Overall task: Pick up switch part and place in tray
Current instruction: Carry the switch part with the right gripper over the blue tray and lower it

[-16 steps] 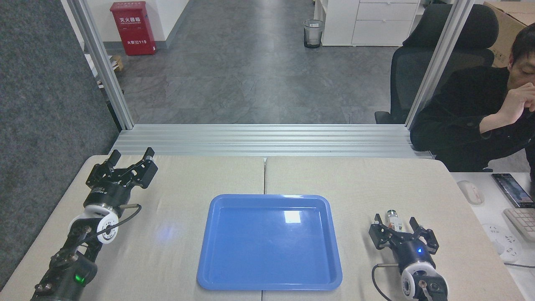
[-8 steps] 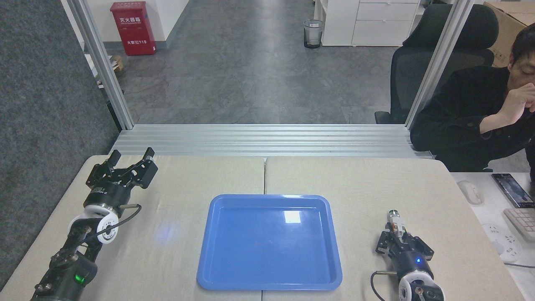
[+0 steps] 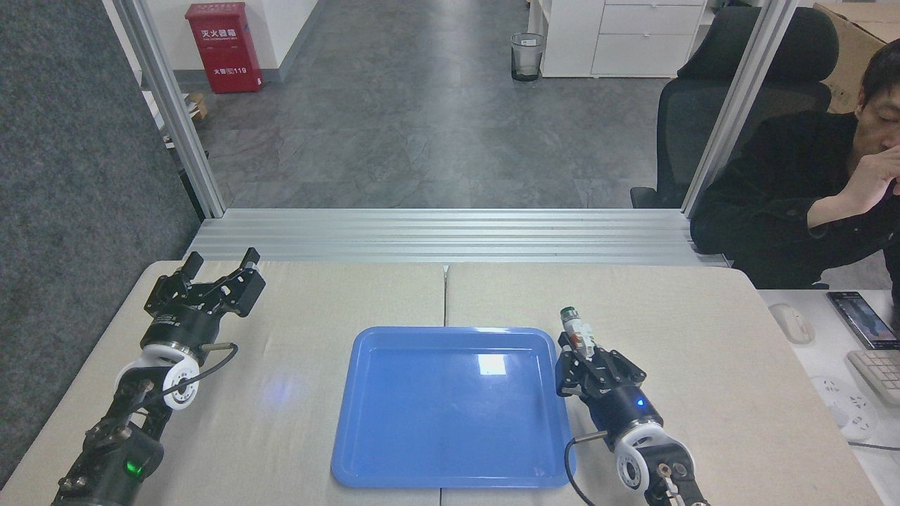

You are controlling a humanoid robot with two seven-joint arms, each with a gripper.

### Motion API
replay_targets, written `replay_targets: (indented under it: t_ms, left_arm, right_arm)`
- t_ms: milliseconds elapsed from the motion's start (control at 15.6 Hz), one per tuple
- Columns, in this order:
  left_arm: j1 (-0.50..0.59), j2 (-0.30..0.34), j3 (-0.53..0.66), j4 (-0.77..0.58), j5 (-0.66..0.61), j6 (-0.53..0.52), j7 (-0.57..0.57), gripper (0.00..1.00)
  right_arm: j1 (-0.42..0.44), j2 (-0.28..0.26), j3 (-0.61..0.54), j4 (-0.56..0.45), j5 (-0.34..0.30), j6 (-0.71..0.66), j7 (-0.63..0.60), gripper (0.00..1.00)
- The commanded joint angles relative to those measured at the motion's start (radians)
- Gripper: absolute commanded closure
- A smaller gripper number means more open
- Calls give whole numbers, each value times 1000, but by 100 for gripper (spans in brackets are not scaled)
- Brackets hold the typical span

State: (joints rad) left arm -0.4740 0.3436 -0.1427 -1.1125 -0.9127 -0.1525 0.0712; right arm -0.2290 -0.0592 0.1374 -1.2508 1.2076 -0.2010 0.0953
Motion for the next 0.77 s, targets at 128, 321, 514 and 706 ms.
replay_targets:
  t_ms: [128, 321, 514, 706]
  left_arm:
    - [0, 0, 0, -1, 0, 1, -1, 0]
    - [0, 0, 0, -1, 0, 1, -1, 0]
    - [0, 0, 0, -1, 0, 1, -1, 0]
    - [0, 0, 0, -1, 0, 1, -1, 0]
  right_arm:
    - [13, 133, 298, -66, 346, -132, 177, 100]
    - [13, 133, 285, 51, 360, -126, 184, 100]
    - [5, 136, 239, 70, 330, -109, 153, 0]
    - [-73, 167, 83, 67, 56, -98, 94, 0]
